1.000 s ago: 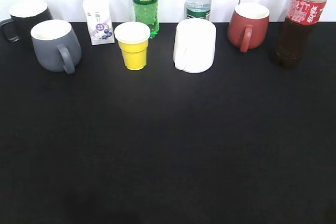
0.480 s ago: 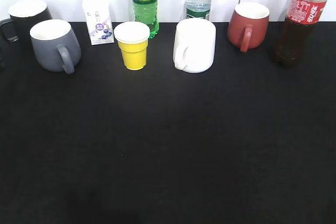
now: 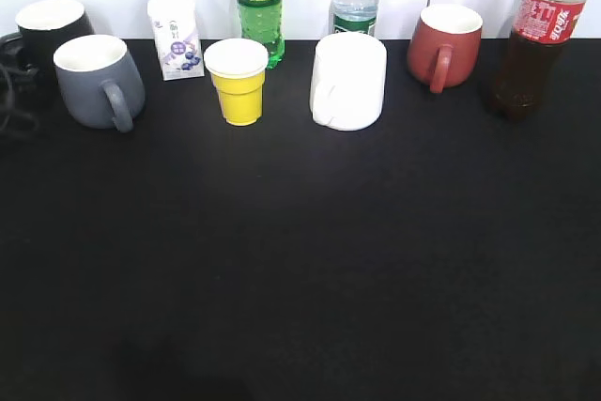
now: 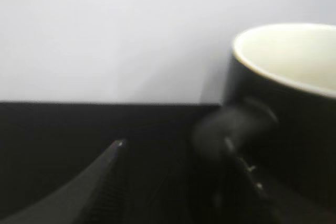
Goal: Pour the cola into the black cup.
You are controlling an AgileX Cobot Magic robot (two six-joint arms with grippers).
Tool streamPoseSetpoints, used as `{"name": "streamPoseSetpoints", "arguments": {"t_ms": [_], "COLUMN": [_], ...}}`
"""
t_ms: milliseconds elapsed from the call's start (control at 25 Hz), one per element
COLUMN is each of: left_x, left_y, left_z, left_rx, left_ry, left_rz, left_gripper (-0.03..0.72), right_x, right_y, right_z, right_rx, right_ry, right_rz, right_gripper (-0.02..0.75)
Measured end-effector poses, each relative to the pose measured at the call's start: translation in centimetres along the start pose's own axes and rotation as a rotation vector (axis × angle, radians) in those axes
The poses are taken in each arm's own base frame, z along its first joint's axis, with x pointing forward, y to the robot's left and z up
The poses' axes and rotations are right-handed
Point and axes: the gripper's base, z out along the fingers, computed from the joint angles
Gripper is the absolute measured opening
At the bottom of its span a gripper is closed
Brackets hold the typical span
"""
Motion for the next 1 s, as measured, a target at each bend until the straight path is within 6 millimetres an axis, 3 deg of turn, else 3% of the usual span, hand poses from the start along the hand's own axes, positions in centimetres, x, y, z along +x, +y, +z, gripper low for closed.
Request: {"name": "streamPoseSetpoints", "arguments": {"t_ms": [160, 280, 520, 600, 680, 760, 840, 1000], "left_x": [0.0, 0.1, -0.8, -4.3, -9.8, -14.0, -15.5, -14.1], "left_y": [0.3, 0.0, 0.0, 0.1, -0.1, -0.6, -2.4, -8.0], "left_z": [2.3, 2.5, 2.4, 1.6, -0.4, -3.5, -7.9, -16.5], "left_rx": [-0.002, 0.023, 0.034, 0.028, 0.028, 0.028, 0.068, 0.265], "left_ry": [-0.009, -0.026, -0.100, -0.151, -0.252, -0.260, -0.251, -0.203], "left_rz": [0.004, 0.022, -0.006, -0.007, 0.000, 0.008, 0.011, 0.025], "left_gripper": [0.360, 0.083, 0.065, 0.062, 0.062, 0.062, 0.062, 0.062], "right_x": [0.0, 0.0, 0.0, 0.0, 0.0, 0.0, 0.0, 0.0], "right_y": [0.0, 0.0, 0.0, 0.0, 0.0, 0.0, 0.0, 0.0], "right_z": [0.0, 0.0, 0.0, 0.0, 0.0, 0.0, 0.0, 0.0], "right_rx": [0.000, 0.000, 0.000, 0.000, 0.000, 0.000, 0.000, 0.000], "right_ry": [0.000, 0.000, 0.000, 0.000, 0.000, 0.000, 0.000, 0.000], "right_rz": [0.000, 0.000, 0.000, 0.000, 0.000, 0.000, 0.000, 0.000], "right_gripper": [0.581, 0.581, 0.581, 0.581, 0.581, 0.581, 0.581, 0.581]}}
